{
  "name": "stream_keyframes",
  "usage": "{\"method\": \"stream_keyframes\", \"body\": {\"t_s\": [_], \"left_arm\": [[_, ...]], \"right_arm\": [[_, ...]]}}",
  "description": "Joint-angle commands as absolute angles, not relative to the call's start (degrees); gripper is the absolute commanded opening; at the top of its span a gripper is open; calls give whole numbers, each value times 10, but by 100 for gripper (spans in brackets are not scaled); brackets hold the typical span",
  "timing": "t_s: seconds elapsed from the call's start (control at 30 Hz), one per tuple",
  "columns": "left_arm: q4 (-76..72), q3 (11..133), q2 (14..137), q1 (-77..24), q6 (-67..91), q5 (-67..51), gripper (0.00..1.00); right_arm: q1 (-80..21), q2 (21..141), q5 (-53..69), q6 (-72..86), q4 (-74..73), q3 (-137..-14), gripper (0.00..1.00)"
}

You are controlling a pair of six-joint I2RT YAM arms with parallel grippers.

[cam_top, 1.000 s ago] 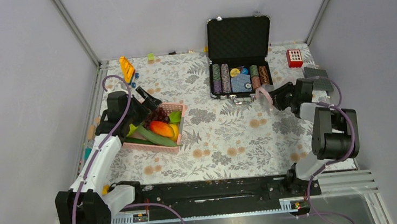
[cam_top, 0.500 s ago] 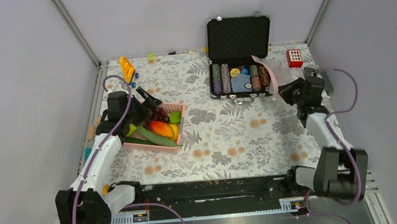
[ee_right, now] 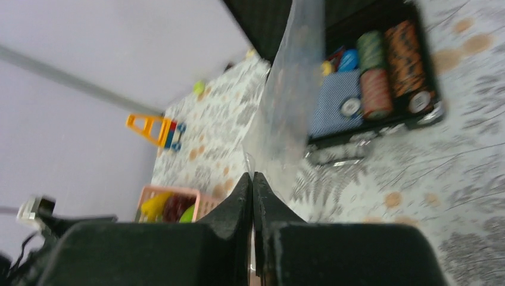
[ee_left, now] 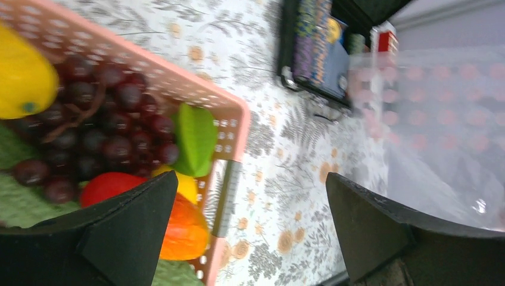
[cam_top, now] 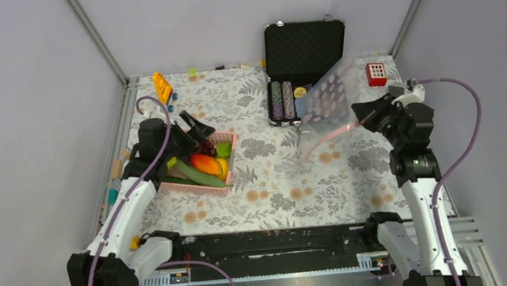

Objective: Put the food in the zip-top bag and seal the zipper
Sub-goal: Pick up the zipper food storage bag at the center of the board.

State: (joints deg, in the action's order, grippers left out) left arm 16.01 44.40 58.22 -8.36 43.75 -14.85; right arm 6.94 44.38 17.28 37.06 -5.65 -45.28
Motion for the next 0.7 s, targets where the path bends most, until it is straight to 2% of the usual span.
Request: {"method": "stream_keyframes", "body": {"t_s": [0.0,0.13,0.27,0.37,0.5,0.6,0.67], "left_arm": [[86,447,554,-157,423,-201,99],[37,456,554,-239,377,-270,99],[16,467,572,-327,314,-329,99],[18,479,592,-402,268,-302,99],[57,518,626,-499,192,-183,99],[73,542,661,-544,148,-108,95],[67,552,681,-551,143,-113,91]], "right_arm": [[-12,455,209,367,-113,-480,0],[-97,516,208,308,-207,-534,0],[-177,566,146,268,-274,-584,0],[-202,590,124,296,-285,-613,0],[-215,614,151,339,-299,-633,0],[-223,627,195,346,-318,-653,0],[-230,634,197,343,-354,-678,0]]}}
